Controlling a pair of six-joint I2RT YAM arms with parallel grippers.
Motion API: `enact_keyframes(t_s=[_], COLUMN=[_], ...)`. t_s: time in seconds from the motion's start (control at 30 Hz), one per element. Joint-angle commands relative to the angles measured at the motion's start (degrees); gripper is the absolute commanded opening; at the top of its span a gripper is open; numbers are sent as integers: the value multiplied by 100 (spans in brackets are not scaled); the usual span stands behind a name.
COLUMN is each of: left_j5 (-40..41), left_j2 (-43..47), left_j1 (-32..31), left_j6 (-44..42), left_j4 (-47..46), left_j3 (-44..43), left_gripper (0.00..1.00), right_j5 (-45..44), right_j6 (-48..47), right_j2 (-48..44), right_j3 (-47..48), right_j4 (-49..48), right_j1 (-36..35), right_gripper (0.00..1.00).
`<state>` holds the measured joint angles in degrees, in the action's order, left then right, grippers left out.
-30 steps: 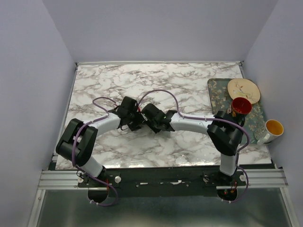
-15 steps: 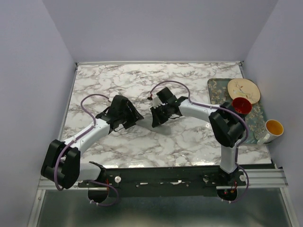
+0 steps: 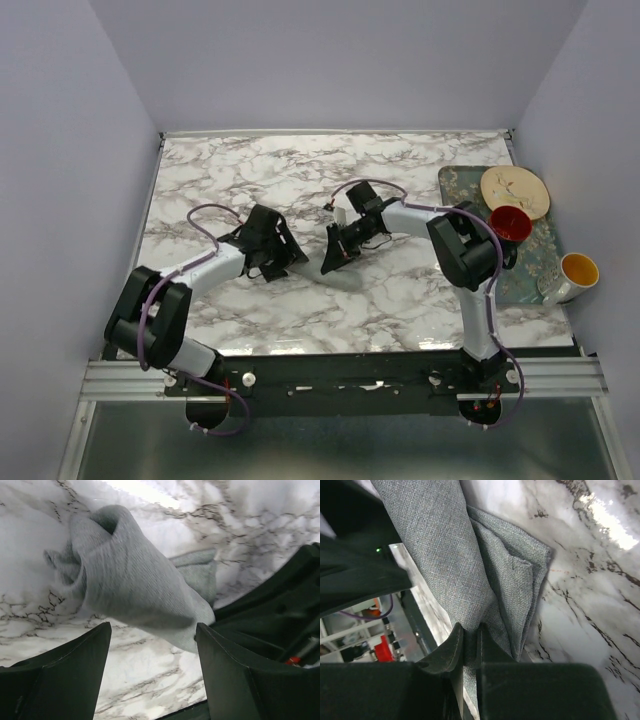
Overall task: Fold the napkin, place the utensils inside, and roll it up
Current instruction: Roll the napkin with the utensil
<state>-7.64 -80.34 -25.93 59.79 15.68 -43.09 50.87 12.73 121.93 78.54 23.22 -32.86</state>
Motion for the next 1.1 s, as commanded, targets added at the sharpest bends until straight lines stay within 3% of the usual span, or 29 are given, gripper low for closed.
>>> enact_keyframes(t_s=[0.0,0.2,0.3,0.43,0.5,0.63,0.9,1.07], left_j5=[-115,69,61,-53,-80,-159,-229,-334], left_j2=[-666,-712,-712,-755,-764,-817,-826,-879], left_j1=[-17,-8,1,36,62,71,106,115], left_j6=[-81,-55,-11,33,33,-29,-46,24], left_j4=[-127,-118,-179,-337,-390,-373,-320,-417], left_j3=[-279,-218,-112,28,55,-24,-103,-68], left_gripper=[77,75,73,66,60,58,58,58], right_j5=[248,-734,-1657,-3508,-3951,-5050,-5394,-5325], right_j6=[-78,-437,-710,-886,-939,-1167,-1808,-2081], right_j2=[183,-652,-1223,-1900,-2041,-1980,-1664,-1489], right_j3=[-93,-164,-181,-462,-638,-700,-726,-770], right_j4=[262,367,630,544,306,51,-239,-283], right_j1=[8,-36,-273,-1122,-1458,-2004,-2031,-2040], right_gripper=[17,28,37,46,46,40,40,47])
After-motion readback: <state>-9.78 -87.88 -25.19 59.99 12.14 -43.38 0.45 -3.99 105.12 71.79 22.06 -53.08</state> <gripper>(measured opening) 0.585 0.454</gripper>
